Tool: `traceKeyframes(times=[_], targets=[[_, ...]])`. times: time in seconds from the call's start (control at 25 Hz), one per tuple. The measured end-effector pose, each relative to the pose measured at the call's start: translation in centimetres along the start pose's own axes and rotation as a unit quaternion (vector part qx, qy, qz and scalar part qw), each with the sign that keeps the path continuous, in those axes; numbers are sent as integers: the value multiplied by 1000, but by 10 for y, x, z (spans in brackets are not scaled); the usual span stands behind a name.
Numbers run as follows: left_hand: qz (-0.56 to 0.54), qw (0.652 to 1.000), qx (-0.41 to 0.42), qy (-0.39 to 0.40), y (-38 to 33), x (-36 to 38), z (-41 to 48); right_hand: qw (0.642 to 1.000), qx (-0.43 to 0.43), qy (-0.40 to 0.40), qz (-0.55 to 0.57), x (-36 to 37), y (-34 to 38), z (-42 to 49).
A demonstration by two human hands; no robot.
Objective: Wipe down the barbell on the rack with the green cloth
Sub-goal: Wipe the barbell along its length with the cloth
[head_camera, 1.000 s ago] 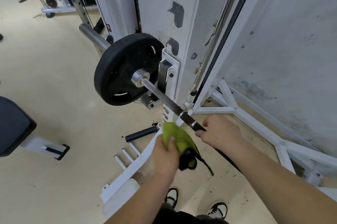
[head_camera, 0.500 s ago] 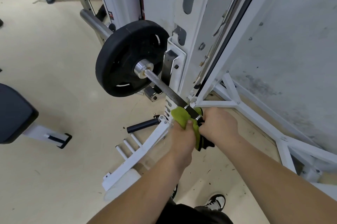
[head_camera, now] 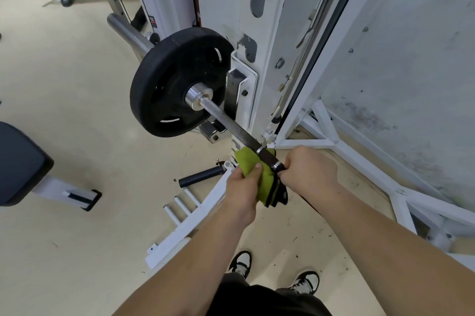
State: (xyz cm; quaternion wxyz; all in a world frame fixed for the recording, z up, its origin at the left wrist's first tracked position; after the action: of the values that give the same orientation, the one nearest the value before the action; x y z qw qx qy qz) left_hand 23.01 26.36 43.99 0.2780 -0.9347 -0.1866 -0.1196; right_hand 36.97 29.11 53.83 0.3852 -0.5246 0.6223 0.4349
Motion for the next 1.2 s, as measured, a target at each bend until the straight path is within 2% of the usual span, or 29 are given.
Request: traceKeyframes(times=[0.2, 0.28, 0.36, 0.44, 0.56, 0.64, 0.68, 0.76, 0.84, 0.88, 0.96, 1.0, 1.04, 1.08, 1.12, 1.16, 1.2], targets=[[-113, 992, 43, -27, -47, -8, 27, 1000, -11, 1, 2, 2, -2, 1], [-80, 996, 15, -24, -22, 3, 20, 1000, -11, -3, 3, 1, -2, 2], [-15, 999, -36, 11, 8, 10, 4, 1000, -5, -10, -1, 0, -2, 2], [21, 998, -42, 32, 3, 2, 0, 1000, -2, -7, 2, 0, -4, 2], [-80, 997, 13, 19, -44, -11, 24, 1000, -4, -6, 9, 2, -5, 2], [-103, 994, 45, -9, -57, -4, 29, 1000, -6, -13, 6, 3, -5, 1], [-91, 995, 42, -24, -47, 0, 24, 1000, -6, -16, 7, 5, -4, 1], [-40, 999, 1, 4, -7, 8, 6, 1000, -1, -21, 10, 5, -5, 0], [76, 995, -42, 40, 22, 13, -20, 1000, 2, -21, 11, 3, -6, -1], [118, 992, -36, 33, 23, 11, -30, 1000, -1, -20, 10, 3, -5, -2], [147, 988, 38, -41, -11, 4, -44, 1000, -6, -23, 20, 3, -6, -7], [163, 977, 107, -85, -39, 2, -53, 999, -5, -21, 37, 4, -8, -10], [197, 954, 196, -113, -70, 2, -61, 998, -8, -17, 60, 6, -10, -13], [259, 911, 296, -123, -98, 7, -68, 996, -16, -10, 84, 7, -12, -15], [351, 846, 384, -118, -118, 16, -73, 995, -24, -5, 100, 8, -15, -17], [465, 759, 441, -118, -126, 26, -73, 994, -29, -2, 103, 8, -19, -19], [575, 663, 465, -114, -126, 34, -62, 995, -29, -4, 96, 7, -26, -23]])
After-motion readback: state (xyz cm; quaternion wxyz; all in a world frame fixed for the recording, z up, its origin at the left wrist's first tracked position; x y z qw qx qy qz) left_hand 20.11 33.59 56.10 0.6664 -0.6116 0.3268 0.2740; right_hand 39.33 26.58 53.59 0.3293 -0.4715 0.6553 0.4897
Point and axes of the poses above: each hand's wrist, its own z-axis towards the middle knuckle, its own x-axis out of the palm, y = z × x, the point moved 6 cm from there along z, towards the middle knuckle, and after that the axes turned 13 degrees about -x, right-handed, at the moved point
